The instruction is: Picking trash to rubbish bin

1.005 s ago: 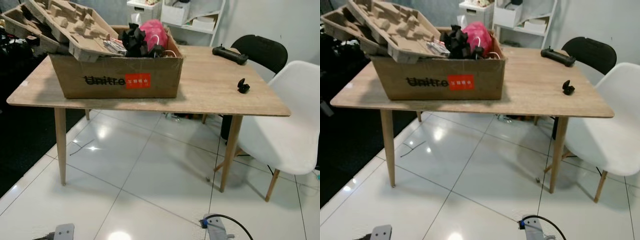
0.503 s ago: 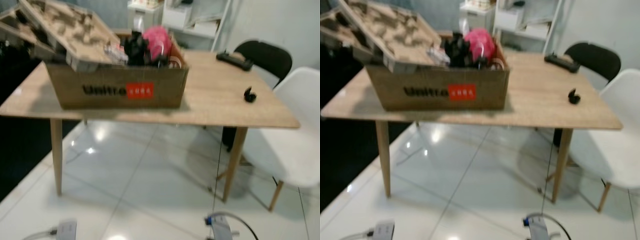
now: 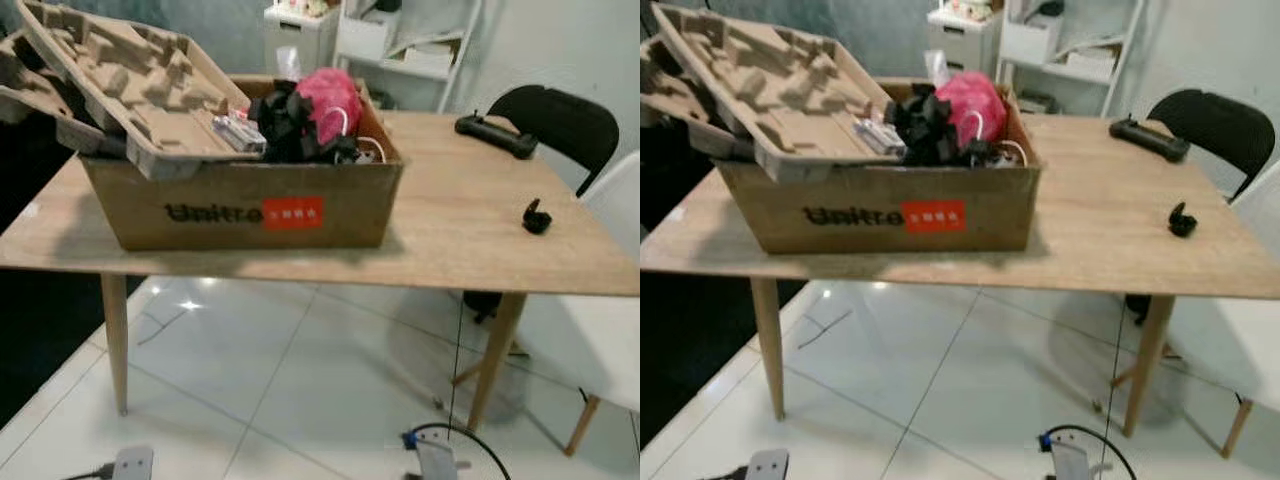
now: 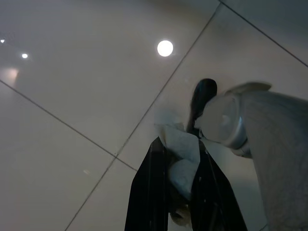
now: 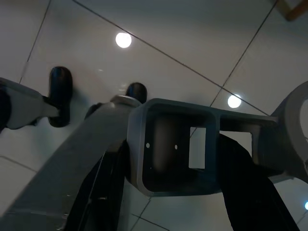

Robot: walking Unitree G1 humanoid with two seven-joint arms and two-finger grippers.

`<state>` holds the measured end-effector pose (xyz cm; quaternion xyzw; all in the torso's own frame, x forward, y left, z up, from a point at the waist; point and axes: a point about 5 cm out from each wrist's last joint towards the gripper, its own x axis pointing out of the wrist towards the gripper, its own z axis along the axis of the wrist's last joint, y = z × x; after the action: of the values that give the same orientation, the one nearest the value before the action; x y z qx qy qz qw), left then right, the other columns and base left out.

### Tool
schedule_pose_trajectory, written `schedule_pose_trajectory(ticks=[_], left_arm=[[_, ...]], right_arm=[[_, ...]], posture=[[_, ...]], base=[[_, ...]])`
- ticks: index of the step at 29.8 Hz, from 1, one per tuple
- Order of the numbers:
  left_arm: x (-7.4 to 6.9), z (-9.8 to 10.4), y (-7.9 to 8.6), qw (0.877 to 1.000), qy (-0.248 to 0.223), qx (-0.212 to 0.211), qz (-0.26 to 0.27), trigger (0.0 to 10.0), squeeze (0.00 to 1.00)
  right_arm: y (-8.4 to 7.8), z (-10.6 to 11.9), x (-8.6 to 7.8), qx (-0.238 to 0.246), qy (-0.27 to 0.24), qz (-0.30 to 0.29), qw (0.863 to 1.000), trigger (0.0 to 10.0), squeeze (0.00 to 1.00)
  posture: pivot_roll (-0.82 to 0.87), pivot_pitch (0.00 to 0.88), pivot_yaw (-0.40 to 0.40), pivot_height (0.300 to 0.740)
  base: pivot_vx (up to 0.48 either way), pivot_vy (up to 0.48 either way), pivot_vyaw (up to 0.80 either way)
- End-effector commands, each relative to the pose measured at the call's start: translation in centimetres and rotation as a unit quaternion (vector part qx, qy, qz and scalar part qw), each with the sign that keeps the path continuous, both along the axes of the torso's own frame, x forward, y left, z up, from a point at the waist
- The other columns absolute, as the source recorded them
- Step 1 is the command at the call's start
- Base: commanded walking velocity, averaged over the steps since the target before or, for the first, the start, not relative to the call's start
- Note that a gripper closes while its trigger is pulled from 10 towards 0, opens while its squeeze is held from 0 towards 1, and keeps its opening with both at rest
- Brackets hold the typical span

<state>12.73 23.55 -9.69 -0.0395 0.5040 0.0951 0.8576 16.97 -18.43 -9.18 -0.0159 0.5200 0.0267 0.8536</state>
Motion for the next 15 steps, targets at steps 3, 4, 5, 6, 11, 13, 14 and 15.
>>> schedule_pose_trajectory(ticks=[3,4,5,6,11,13,14,15], left_arm=[[-0.28,-0.17,-0.24,1.0,0.01,-0.002,-0.008,10.0,0.0],[-0.3,-0.17,-0.23,1.0,0.01,-0.001,-0.007,10.0,0.0],[-0.3,-0.17,-0.23,1.0,0.01,-0.001,-0.007,10.0,0.0],[-0.32,-0.18,-0.22,1.0,0.01,-0.001,-0.006,10.0,0.0],[-0.46,-0.21,-0.16,1.0,0.011,0.0,-0.005,10.0,0.0],[-0.51,-0.22,-0.15,1.0,0.012,0.0,-0.004,10.0,0.0],[-0.56,-0.24,-0.15,1.0,0.012,0.0,-0.004,10.0,0.0],[-0.62,-0.26,-0.16,1.0,0.013,0.0,-0.003,10.0,0.0]], right_arm=[[-0.17,-0.19,-0.48,0.001,0.008,-0.009,1.0,10.0,0.0],[-0.19,-0.19,-0.48,0.0,0.008,-0.008,1.0,10.0,0.0],[-0.19,-0.19,-0.48,0.0,0.008,-0.008,1.0,10.0,0.0],[-0.2,-0.19,-0.48,0.0,0.008,-0.007,1.0,10.0,0.0],[-0.07,-0.19,-0.5,0.016,0.005,-0.008,1.0,10.0,0.0],[-0.05,-0.17,-0.47,0.018,0.004,-0.006,1.0,10.0,0.0],[-0.06,-0.15,-0.46,0.02,0.004,-0.005,1.0,10.0,0.0],[-0.12,-0.13,-0.44,0.022,0.004,-0.002,1.0,10.0,0.0]], posture=[[0.14,0.075,-0.035,0.74],[0.14,0.075,-0.035,0.74],[0.14,0.075,-0.035,0.74],[0.14,0.075,-0.035,0.74],[0.14,0.077,-0.038,0.74],[0.14,0.077,-0.038,0.74],[0.14,0.077,-0.038,0.74],[0.14,0.079,-0.039,0.74]], base=[[0.271,0.0,0.0],[0.274,0.0,0.0],[0.274,0.0,0.0],[0.274,0.0,0.0],[0.27,0.0,0.0],[0.266,0.0,0.0],[0.266,0.0,0.0],[0.262,0.0,0.76]])
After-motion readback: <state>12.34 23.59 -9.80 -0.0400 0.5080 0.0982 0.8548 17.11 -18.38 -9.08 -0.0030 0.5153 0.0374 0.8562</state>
